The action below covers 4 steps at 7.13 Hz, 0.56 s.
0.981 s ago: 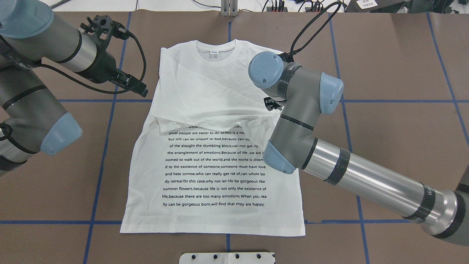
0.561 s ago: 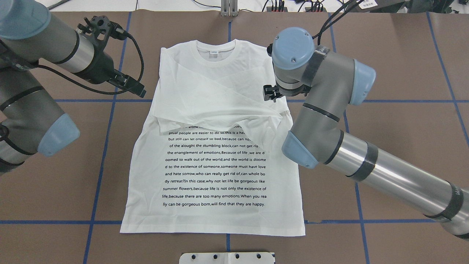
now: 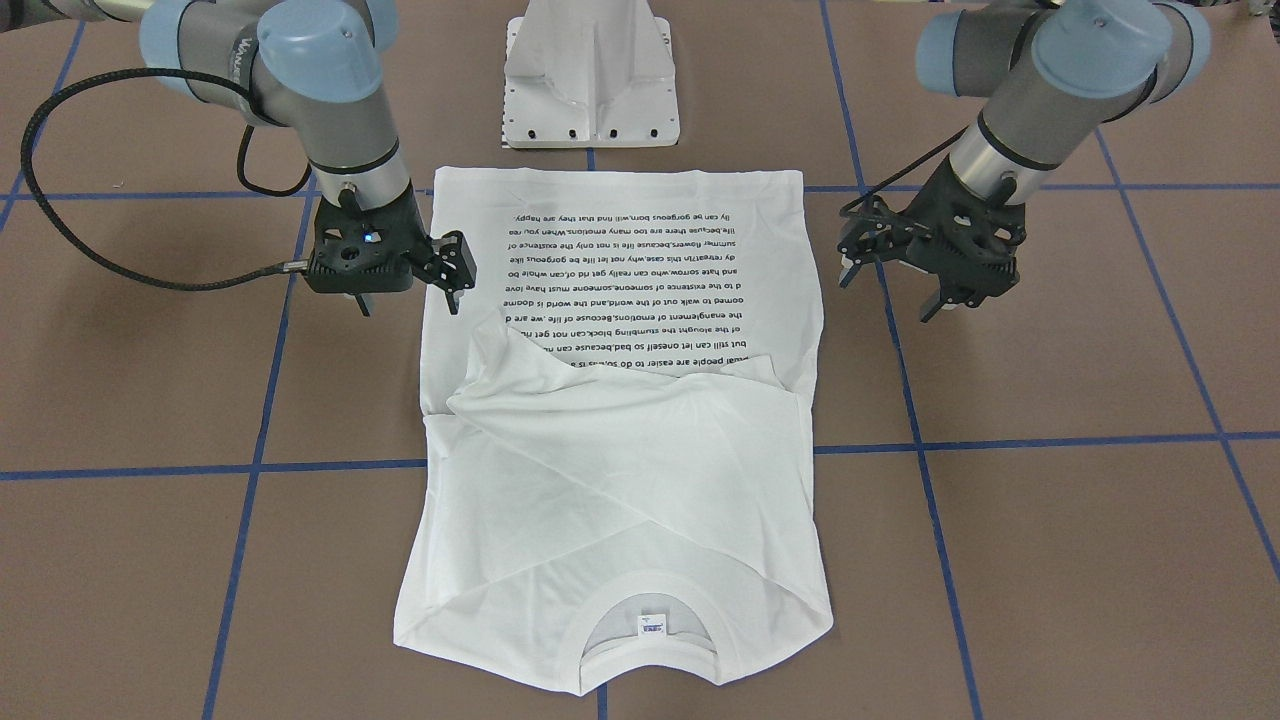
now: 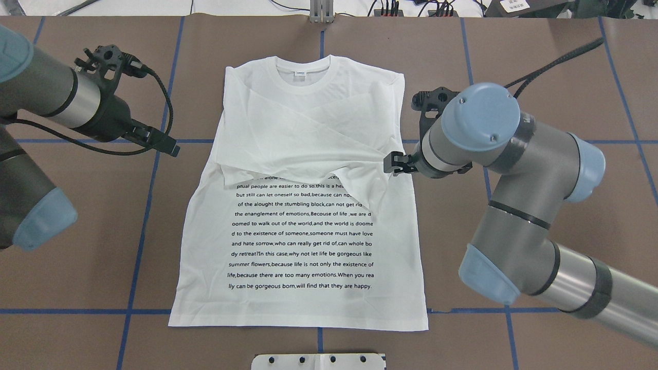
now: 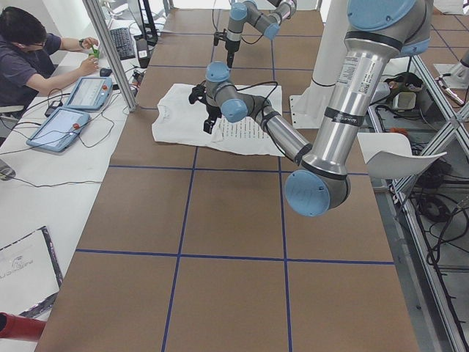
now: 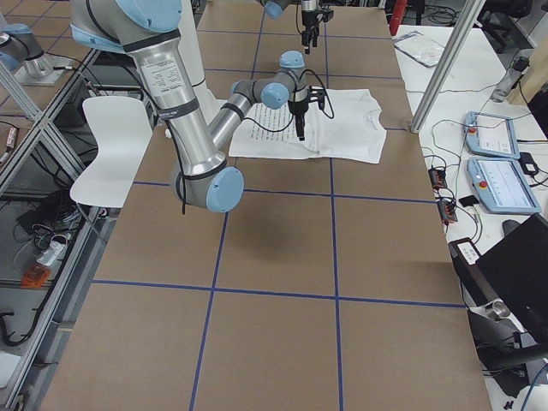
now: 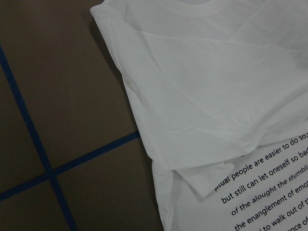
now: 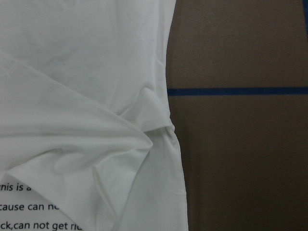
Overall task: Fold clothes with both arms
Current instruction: 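Move both grippers to the shirt hem corners nearest the robot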
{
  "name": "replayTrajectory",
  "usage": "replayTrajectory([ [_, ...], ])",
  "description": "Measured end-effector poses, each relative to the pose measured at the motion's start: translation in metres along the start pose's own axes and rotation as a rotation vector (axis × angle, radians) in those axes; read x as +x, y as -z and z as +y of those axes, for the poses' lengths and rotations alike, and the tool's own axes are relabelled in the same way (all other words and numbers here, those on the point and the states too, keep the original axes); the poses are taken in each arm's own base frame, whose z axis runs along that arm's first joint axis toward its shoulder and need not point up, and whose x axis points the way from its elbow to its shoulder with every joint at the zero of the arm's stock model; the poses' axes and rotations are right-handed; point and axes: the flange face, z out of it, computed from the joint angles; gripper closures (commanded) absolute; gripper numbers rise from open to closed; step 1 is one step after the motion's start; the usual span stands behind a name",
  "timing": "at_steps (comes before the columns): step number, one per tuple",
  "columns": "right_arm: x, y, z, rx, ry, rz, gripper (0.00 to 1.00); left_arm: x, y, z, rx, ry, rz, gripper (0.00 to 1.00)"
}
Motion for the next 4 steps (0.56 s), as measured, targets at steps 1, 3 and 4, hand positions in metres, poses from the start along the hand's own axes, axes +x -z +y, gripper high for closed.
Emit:
replayTrajectory([
  [1,-0.002,0.001,0.031,0.006,-0.027,-0.007,0.00,0.003,0.001,0.023,-0.011,0.033,0.001,0.00],
  [3,-0.003,0.002,0.094,0.005,-0.057,-0.015,0.00,0.016,-0.013,0.072,-0.034,0.096,-0.027,0.00],
  [4,0.002,0.006,0.124,-0.004,-0.062,-0.020,0.00,0.029,-0.030,0.097,-0.046,0.129,-0.040,0.00],
])
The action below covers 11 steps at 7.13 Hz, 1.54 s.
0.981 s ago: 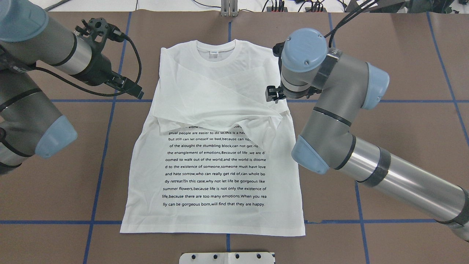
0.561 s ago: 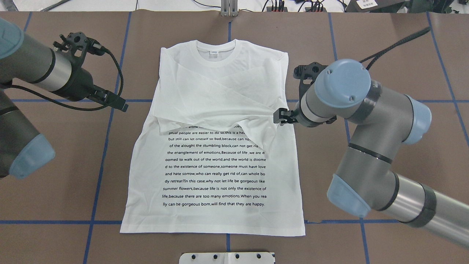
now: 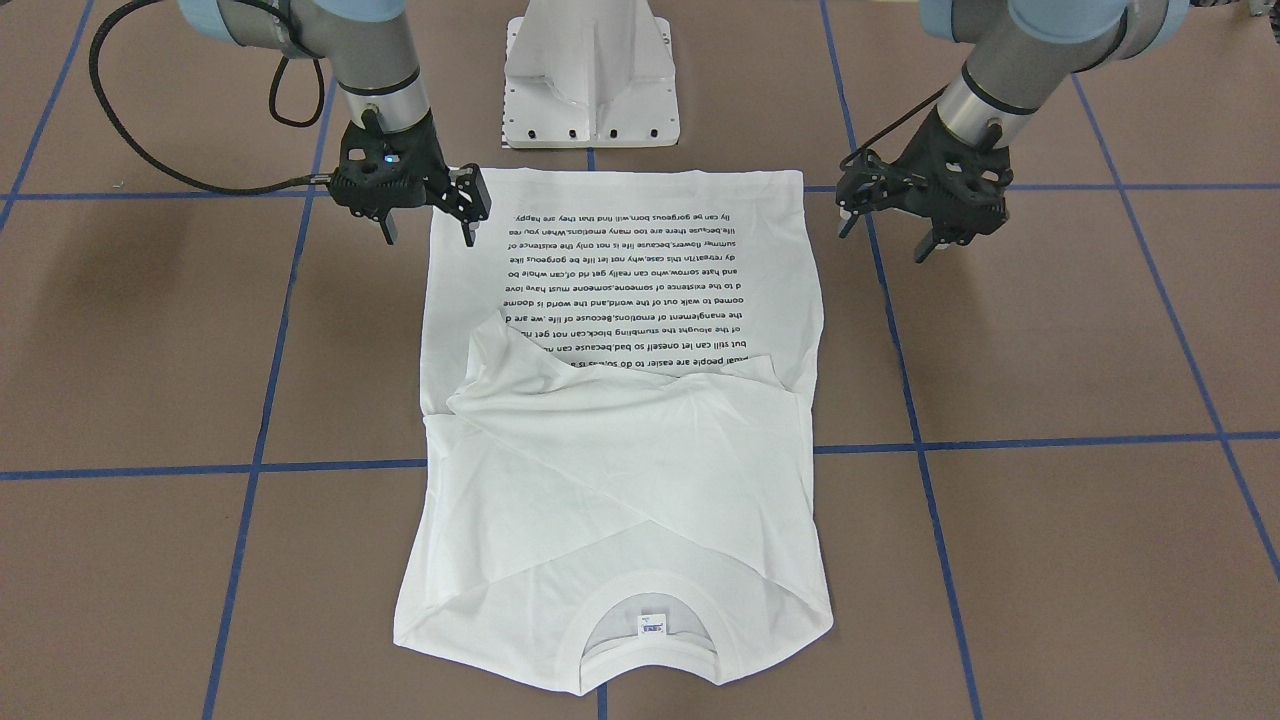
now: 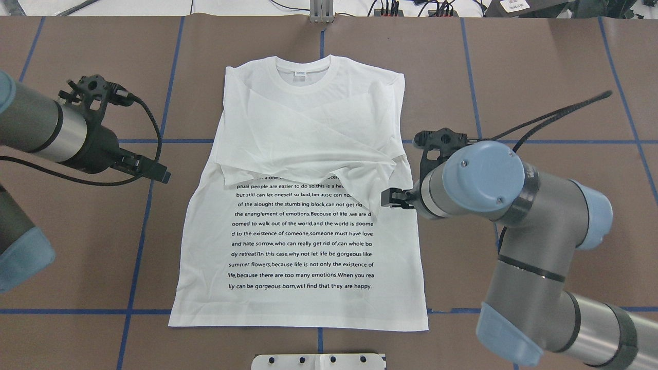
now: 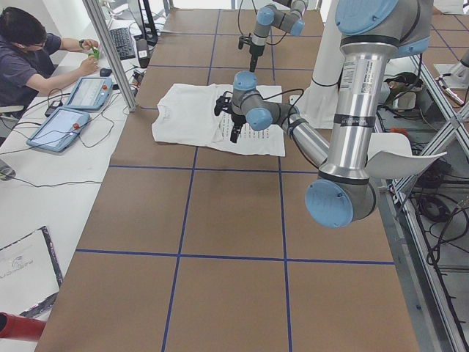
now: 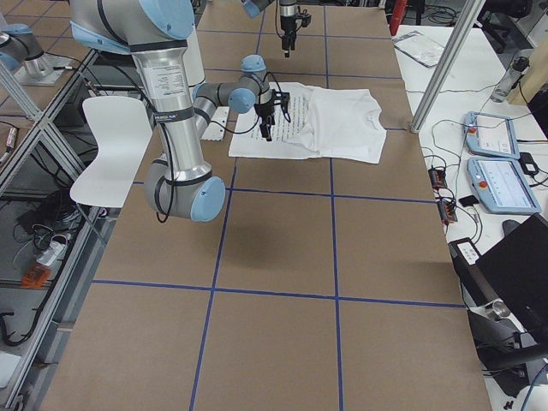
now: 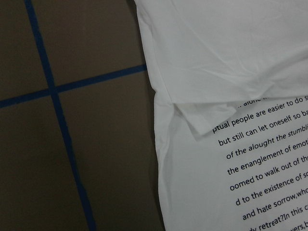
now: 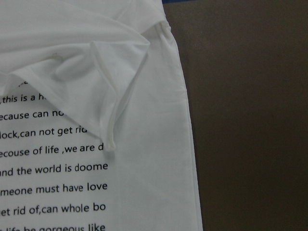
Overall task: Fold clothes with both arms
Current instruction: 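Move both grippers to the shirt hem corners nearest the robot, then lower both grippers onto the hem corners and close them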
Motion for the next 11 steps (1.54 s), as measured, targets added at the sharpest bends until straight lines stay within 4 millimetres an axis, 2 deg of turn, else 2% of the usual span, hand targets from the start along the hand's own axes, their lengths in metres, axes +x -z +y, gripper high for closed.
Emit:
replayTrajectory([
  [2,0.011,0.006,0.048,-0.006,-0.007,-0.002,0.00,0.022,-0.035,0.051,-0.027,0.058,-0.001,0.00],
  [3,0.011,0.008,0.061,-0.009,-0.007,-0.004,0.00,0.032,-0.050,0.076,-0.042,0.095,0.001,0.00],
  [4,0.011,0.008,0.066,-0.010,-0.007,-0.006,0.00,0.044,-0.063,0.099,-0.052,0.138,-0.005,0.01],
  [6,0.011,0.008,0.069,-0.011,-0.007,-0.006,0.00,0.067,-0.086,0.139,-0.063,0.203,-0.026,0.11],
  [8,0.011,0.008,0.070,-0.012,-0.006,-0.005,0.00,0.075,-0.100,0.161,-0.074,0.236,-0.049,0.17],
  [11,0.011,0.008,0.070,-0.012,-0.006,-0.004,0.00,0.072,-0.108,0.168,-0.075,0.245,-0.073,0.22],
])
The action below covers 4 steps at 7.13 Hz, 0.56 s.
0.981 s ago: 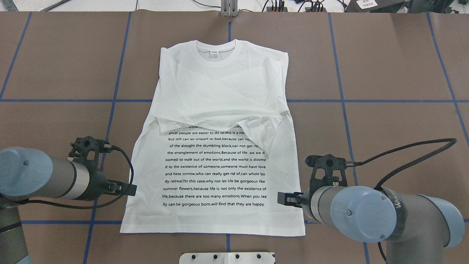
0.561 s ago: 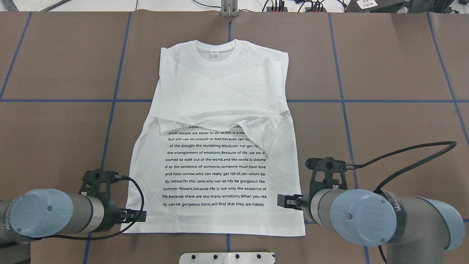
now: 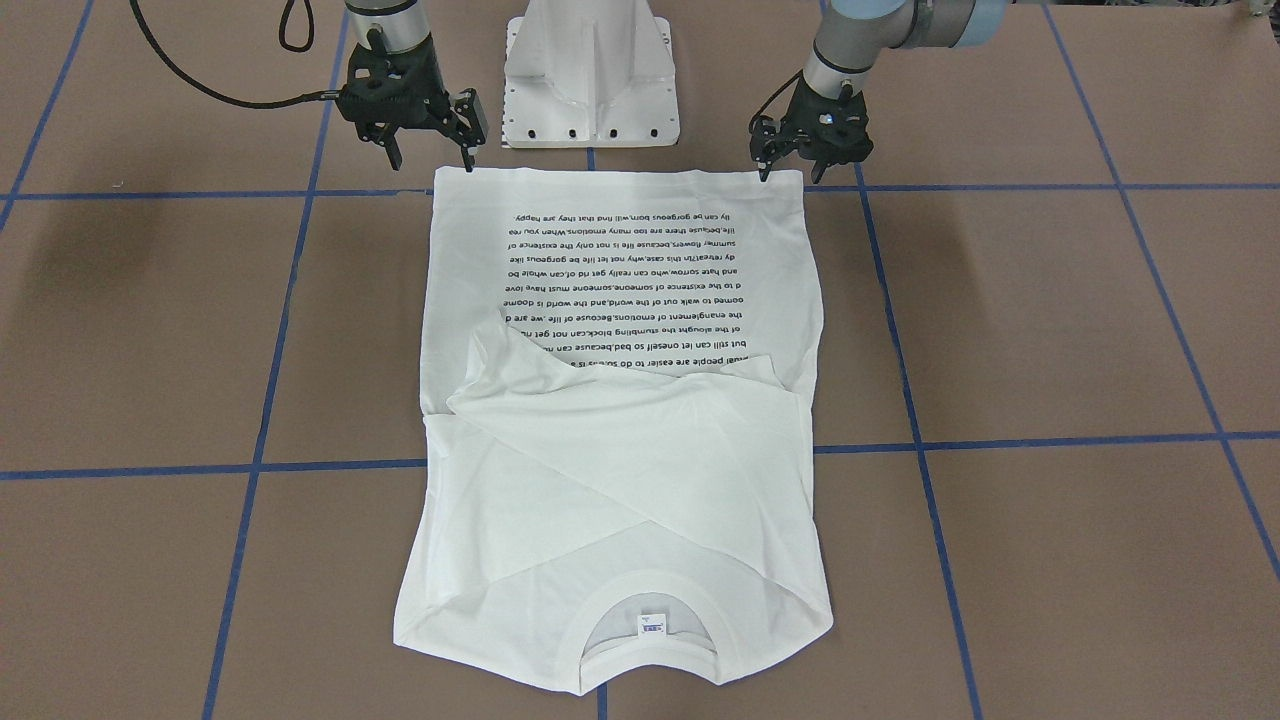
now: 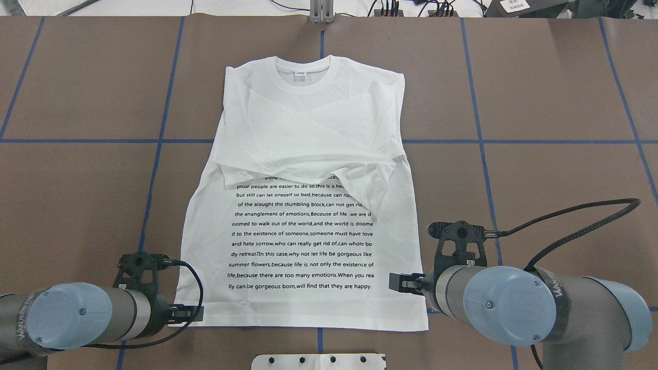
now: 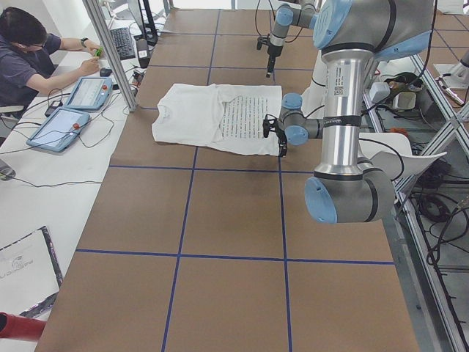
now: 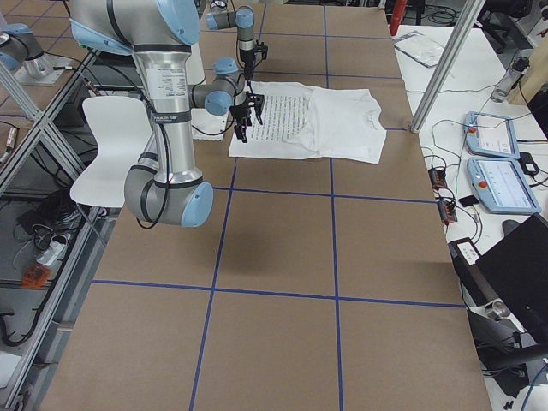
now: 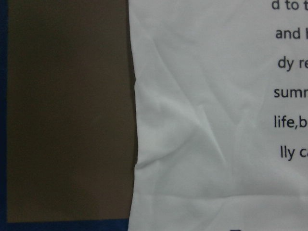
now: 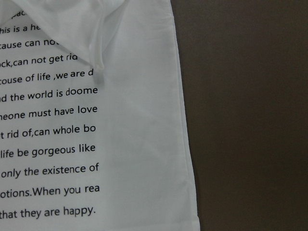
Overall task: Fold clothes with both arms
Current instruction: 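Lower both grippers onto the hem corners and close them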
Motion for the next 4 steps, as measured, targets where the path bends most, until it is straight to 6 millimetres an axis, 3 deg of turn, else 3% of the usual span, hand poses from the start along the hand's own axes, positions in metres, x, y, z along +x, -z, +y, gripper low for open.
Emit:
replayTrajectory([
  [1,-0.0001,-0.0001,0.0005,0.000,0.001,0.000,0.00,-0.0019,-0.0008,0.0003,0.000,0.001,-0.004,0.23],
  [4,-0.0003,-0.0002,0.0013,-0.001,0.002,0.000,0.00,-0.0044,-0.0056,0.0030,-0.007,-0.002,-0.014,0.45],
])
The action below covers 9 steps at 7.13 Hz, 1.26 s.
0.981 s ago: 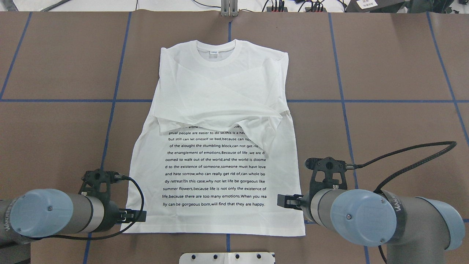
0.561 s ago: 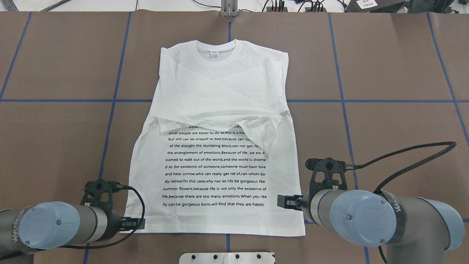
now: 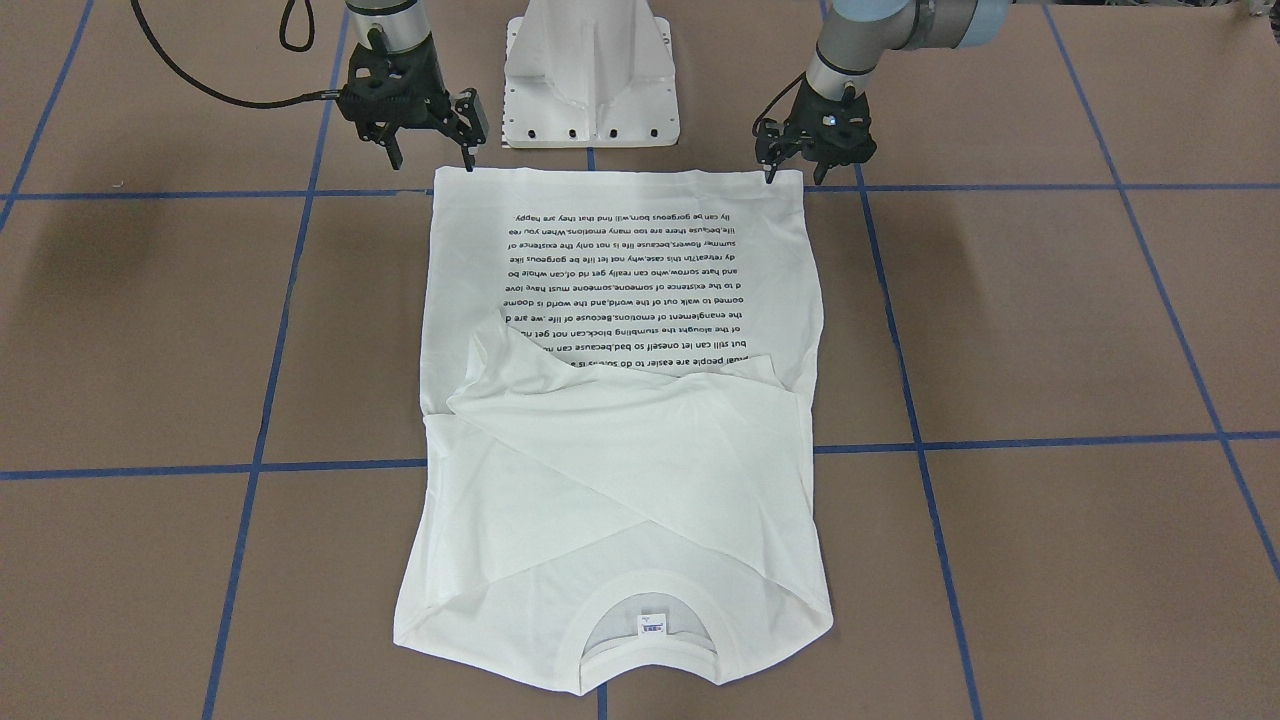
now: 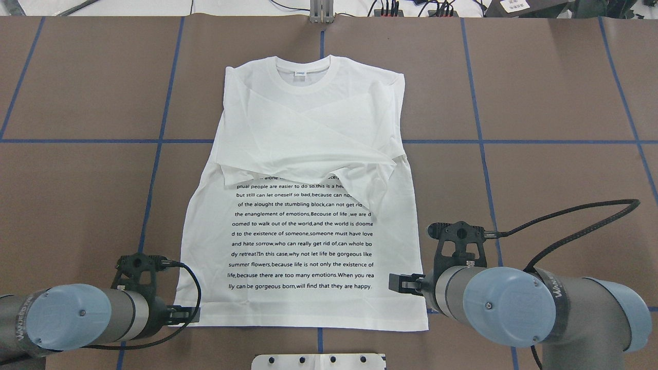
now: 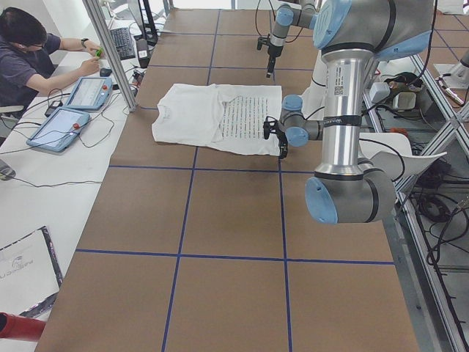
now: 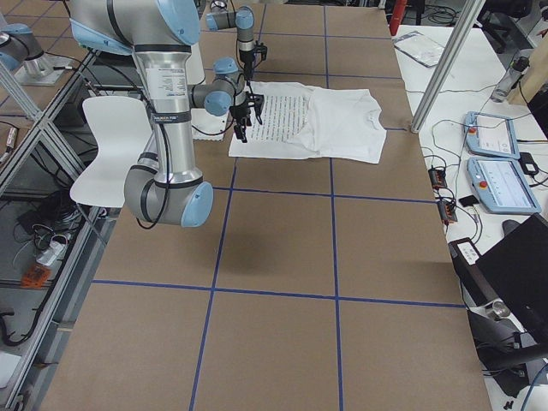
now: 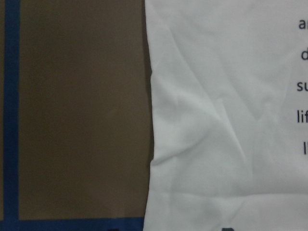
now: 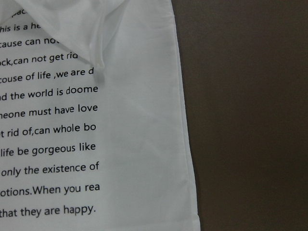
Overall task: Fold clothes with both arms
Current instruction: 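Lower both grippers onto the hem corners and close them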
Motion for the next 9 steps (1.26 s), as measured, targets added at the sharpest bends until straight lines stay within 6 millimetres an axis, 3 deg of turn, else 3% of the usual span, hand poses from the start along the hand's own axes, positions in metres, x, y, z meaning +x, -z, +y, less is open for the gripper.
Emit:
replayTrajectory([
  [3,-0.0001,-0.0007,0.0007,-0.001,0.001,0.001,0.00,0.0000,-0.0018,0.0011,-0.002,-0.002,-0.002,0.65],
  [4,-0.0001,-0.0008,0.0008,-0.001,0.001,0.001,0.00,0.0003,-0.0020,0.0014,-0.003,-0.002,-0.002,0.76],
  [5,-0.0001,-0.0009,0.0012,-0.002,0.002,0.001,0.00,0.0006,-0.0019,0.0016,-0.003,-0.002,-0.001,0.98],
  [9,0.0005,-0.0036,0.0057,-0.009,-0.005,0.006,0.00,0.0048,0.0030,0.0019,-0.006,-0.003,0.012,1.00],
])
